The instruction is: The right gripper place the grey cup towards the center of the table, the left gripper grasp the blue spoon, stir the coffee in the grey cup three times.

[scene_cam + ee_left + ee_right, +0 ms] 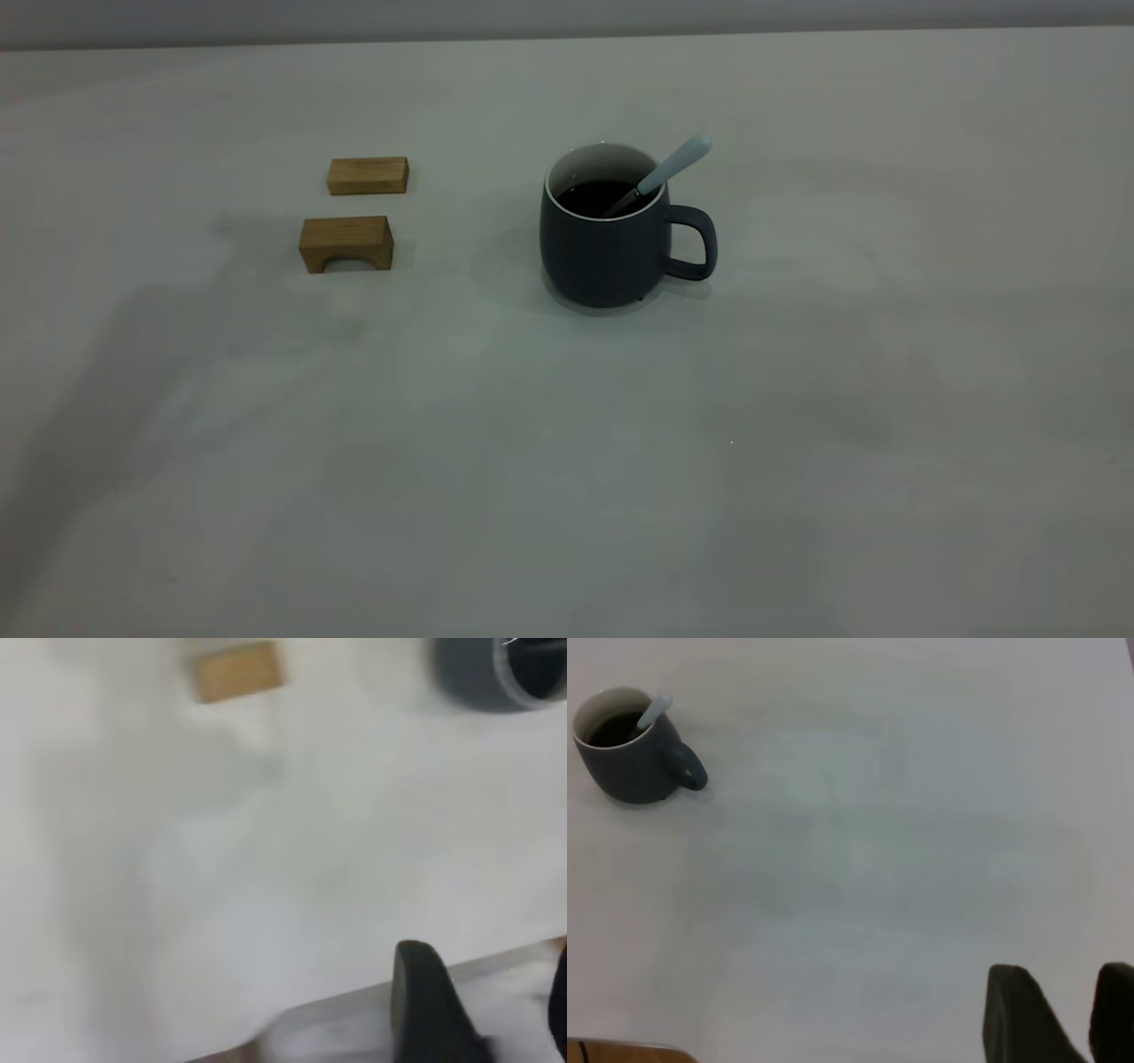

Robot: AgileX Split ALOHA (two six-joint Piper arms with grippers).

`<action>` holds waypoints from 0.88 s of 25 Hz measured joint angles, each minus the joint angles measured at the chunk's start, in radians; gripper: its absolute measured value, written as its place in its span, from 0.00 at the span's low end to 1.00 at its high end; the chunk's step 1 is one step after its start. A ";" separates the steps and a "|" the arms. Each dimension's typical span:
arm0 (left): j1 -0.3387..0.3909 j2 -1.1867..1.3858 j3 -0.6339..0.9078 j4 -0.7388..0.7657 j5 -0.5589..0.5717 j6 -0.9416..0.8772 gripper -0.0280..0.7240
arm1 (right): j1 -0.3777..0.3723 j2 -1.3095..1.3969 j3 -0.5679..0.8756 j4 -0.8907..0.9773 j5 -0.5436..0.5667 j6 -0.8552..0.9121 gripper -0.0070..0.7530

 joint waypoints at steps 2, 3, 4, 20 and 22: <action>0.000 -0.056 0.000 0.108 0.010 -0.019 0.58 | 0.000 0.000 0.000 0.000 0.000 0.000 0.32; 0.000 -0.080 0.000 0.157 0.010 -0.057 0.58 | 0.000 0.000 0.000 0.000 0.000 0.000 0.32; 0.000 -0.109 0.001 0.217 0.010 -0.114 0.58 | 0.000 0.000 0.000 0.000 0.000 0.000 0.32; 0.045 -0.837 0.641 0.316 0.010 -0.171 0.58 | 0.000 0.000 0.000 0.000 0.000 0.000 0.32; 0.101 -0.947 0.756 0.304 0.010 -0.174 0.58 | 0.000 0.000 0.000 0.000 0.000 0.000 0.32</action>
